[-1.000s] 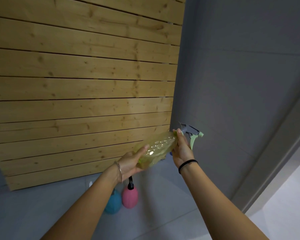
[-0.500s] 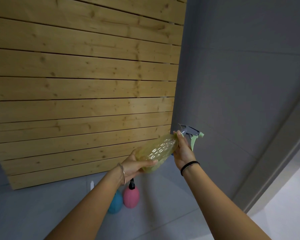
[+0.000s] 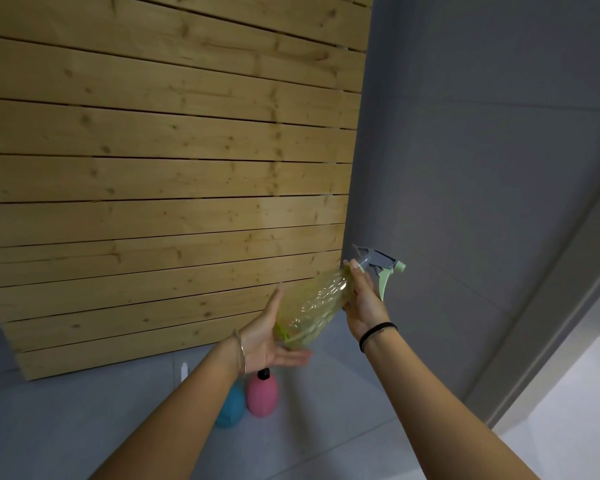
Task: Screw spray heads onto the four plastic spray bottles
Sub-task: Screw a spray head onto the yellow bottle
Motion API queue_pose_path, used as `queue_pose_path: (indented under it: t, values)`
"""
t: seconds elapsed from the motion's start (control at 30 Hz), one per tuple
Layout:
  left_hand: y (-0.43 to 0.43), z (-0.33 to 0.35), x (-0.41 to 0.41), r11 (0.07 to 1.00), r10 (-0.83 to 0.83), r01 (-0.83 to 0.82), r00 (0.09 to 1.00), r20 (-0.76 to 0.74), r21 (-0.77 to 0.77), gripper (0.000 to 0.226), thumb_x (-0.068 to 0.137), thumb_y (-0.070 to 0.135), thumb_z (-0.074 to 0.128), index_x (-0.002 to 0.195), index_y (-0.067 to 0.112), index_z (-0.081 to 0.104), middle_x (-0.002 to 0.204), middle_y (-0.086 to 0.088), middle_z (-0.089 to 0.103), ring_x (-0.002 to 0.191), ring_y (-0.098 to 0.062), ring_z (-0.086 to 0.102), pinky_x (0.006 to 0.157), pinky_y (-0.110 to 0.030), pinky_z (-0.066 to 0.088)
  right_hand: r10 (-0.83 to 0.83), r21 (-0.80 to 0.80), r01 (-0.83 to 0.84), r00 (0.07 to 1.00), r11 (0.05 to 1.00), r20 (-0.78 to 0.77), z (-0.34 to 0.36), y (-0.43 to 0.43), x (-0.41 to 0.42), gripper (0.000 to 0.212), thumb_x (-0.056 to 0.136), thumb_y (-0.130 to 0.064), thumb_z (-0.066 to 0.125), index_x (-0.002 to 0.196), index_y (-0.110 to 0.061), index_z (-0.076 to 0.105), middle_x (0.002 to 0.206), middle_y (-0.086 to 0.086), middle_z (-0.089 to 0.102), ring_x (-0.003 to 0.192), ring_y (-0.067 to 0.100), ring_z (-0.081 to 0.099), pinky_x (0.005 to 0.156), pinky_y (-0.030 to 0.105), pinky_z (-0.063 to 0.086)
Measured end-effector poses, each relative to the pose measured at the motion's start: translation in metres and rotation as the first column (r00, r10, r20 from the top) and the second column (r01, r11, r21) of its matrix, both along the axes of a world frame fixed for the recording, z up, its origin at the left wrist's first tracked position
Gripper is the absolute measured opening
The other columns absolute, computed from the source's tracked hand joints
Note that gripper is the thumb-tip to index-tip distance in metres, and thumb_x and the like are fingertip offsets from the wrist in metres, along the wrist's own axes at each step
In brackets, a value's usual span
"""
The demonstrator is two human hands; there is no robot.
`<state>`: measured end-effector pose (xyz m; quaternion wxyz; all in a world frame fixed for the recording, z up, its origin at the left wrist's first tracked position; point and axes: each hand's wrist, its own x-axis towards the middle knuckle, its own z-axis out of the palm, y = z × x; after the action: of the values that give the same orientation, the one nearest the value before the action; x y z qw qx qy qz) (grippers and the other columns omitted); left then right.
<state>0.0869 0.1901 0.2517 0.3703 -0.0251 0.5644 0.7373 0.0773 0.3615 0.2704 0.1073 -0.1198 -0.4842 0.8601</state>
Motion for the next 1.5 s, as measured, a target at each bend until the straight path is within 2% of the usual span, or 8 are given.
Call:
queue_pose_path:
  t: [0.23, 0.4, 0.63, 0.8, 1.07, 1.17, 1.3, 1.5]
  values:
    - [0.01, 0.001, 0.001, 0.948, 0.308, -0.316, 0.883, -0.354, 0.036, 0.072, 0.074, 0.015, 0.076, 0.131, 0.02, 0.032, 0.129, -0.002, 0.054, 0.106, -0.016, 0.06, 0.066, -0.023, 0.057, -0.023, -0.156, 0.022, 1.0, 0.988, -0.002, -0.001, 0.0, 0.002, 0.047, 0.093, -0.035, 0.053, 0.132, -0.009, 0.05, 0.128, 0.011, 0.058, 0.119, 0.023, 0.055, 0.106, 0.035, 0.042]
    - [0.004, 0.003, 0.002, 0.996, 0.074, -0.073, 0.997, -0.024, 0.058, 0.07, 0.081, 0.072, 0.032, 0.129, 0.022, 0.043, 0.131, -0.014, 0.057, 0.117, -0.034, 0.058, 0.093, -0.046, 0.051, 0.0, -0.087, -0.002, 1.0, 0.996, -0.02, -0.001, -0.002, 0.002, 0.028, 0.091, -0.033, 0.056, 0.112, -0.014, 0.058, 0.111, 0.008, 0.059, 0.102, 0.022, 0.057, 0.098, 0.035, 0.044]
    - [-0.002, 0.001, 0.001, 0.989, 0.059, -0.037, 0.986, -0.154, 0.142, 0.052, 0.089, 0.036, 0.053, 0.137, 0.018, 0.044, 0.136, -0.011, 0.055, 0.122, -0.028, 0.056, 0.094, -0.04, 0.051, 0.025, -0.083, -0.03, 0.998, 0.996, -0.059, 0.005, 0.003, 0.002, 0.034, 0.093, -0.038, 0.051, 0.117, -0.014, 0.054, 0.115, 0.012, 0.056, 0.106, 0.025, 0.054, 0.105, 0.044, 0.039]
    - [-0.004, -0.005, 0.001, 0.991, -0.017, 0.034, 0.992, -0.126, 0.131, 0.047, 0.081, 0.041, 0.06, 0.122, 0.019, 0.056, 0.127, -0.01, 0.063, 0.118, -0.026, 0.06, 0.097, -0.042, 0.05, 0.035, -0.044, -0.037, 0.999, 0.998, -0.037, 0.009, 0.0, 0.003, 0.034, 0.093, -0.034, 0.053, 0.118, -0.01, 0.057, 0.119, 0.013, 0.057, 0.111, 0.028, 0.054, 0.11, 0.047, 0.037]
    - [0.004, -0.002, -0.003, 0.981, 0.191, -0.176, 0.93, -0.315, 0.077, 0.074, 0.062, 0.026, 0.08, 0.129, 0.019, 0.05, 0.12, -0.007, 0.066, 0.103, -0.024, 0.067, 0.093, -0.044, 0.052, -0.103, -0.052, 0.1, 0.993, 0.994, -0.05, 0.021, -0.001, 0.005, 0.042, 0.093, -0.029, 0.054, 0.124, -0.002, 0.057, 0.111, 0.013, 0.06, 0.102, 0.025, 0.057, 0.103, 0.045, 0.042]
    - [-0.003, 0.0, -0.003, 0.997, 0.077, -0.079, 0.942, -0.327, 0.007, 0.085, 0.057, 0.03, 0.085, 0.131, 0.021, 0.045, 0.122, -0.006, 0.065, 0.097, -0.023, 0.069, 0.087, -0.042, 0.055, -0.05, 0.019, 0.051, 0.996, 0.999, -0.069, 0.024, 0.001, 0.007, 0.035, 0.092, -0.029, 0.056, 0.114, -0.003, 0.062, 0.11, 0.013, 0.062, 0.101, 0.025, 0.058, 0.103, 0.044, 0.044]
    - [-0.005, 0.001, 0.0, 0.985, -0.163, 0.173, 0.939, -0.301, 0.005, 0.061, 0.071, 0.051, 0.07, 0.123, 0.02, 0.061, 0.126, -0.009, 0.064, 0.113, -0.024, 0.062, 0.096, -0.044, 0.051, 0.165, 0.161, -0.153, 0.984, 0.975, -0.065, 0.026, -0.006, 0.01, 0.026, 0.092, -0.029, 0.056, 0.104, -0.009, 0.067, 0.102, 0.008, 0.065, 0.089, 0.022, 0.061, 0.086, 0.037, 0.051]
    - [0.001, -0.003, 0.0, 0.989, -0.111, 0.053, 0.89, -0.443, -0.141, 0.045, 0.071, 0.05, 0.069, 0.106, 0.021, 0.069, 0.11, -0.003, 0.072, 0.102, -0.017, 0.068, 0.081, -0.026, 0.056, 0.24, 0.17, -0.226, 0.969, 0.959, -0.063, 0.029, -0.014, 0.01, 0.032, 0.091, -0.029, 0.057, 0.112, -0.005, 0.064, 0.105, 0.001, 0.065, 0.084, 0.015, 0.064, 0.068, 0.026, 0.056]
